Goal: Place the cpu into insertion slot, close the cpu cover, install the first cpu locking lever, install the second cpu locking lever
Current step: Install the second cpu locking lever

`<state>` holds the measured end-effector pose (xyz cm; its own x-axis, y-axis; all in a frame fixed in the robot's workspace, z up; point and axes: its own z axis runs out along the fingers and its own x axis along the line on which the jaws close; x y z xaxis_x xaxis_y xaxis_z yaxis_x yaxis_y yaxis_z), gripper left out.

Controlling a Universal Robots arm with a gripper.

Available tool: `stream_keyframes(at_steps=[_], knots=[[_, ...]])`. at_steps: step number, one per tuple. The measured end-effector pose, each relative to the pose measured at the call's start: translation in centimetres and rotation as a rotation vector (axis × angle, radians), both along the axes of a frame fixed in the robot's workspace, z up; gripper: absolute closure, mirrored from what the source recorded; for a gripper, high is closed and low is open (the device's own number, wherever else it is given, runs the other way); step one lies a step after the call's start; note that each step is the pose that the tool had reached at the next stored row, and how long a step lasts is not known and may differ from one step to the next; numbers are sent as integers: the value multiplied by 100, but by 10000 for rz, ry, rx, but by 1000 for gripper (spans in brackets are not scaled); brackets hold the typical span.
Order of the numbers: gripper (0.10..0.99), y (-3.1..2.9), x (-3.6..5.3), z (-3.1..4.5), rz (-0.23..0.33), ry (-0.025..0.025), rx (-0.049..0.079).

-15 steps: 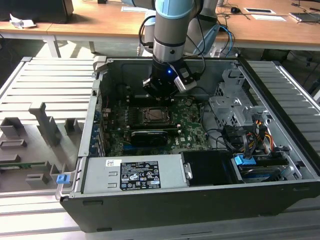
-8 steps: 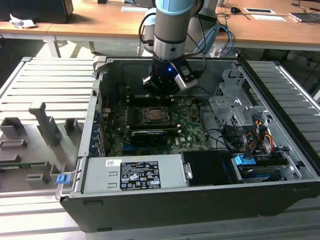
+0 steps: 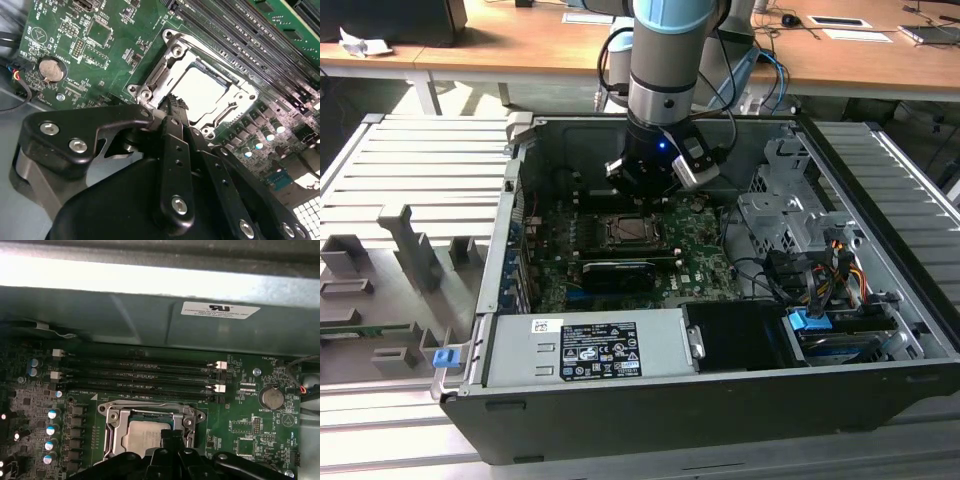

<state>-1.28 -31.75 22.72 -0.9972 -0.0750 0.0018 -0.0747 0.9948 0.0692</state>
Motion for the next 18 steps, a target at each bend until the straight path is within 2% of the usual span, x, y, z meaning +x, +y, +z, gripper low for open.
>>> stream_keyframes(at_steps=[13,18], knots=[[980,-50,-1,-13,0,1,-3],[980,-50,-1,50,0,1,-2]])
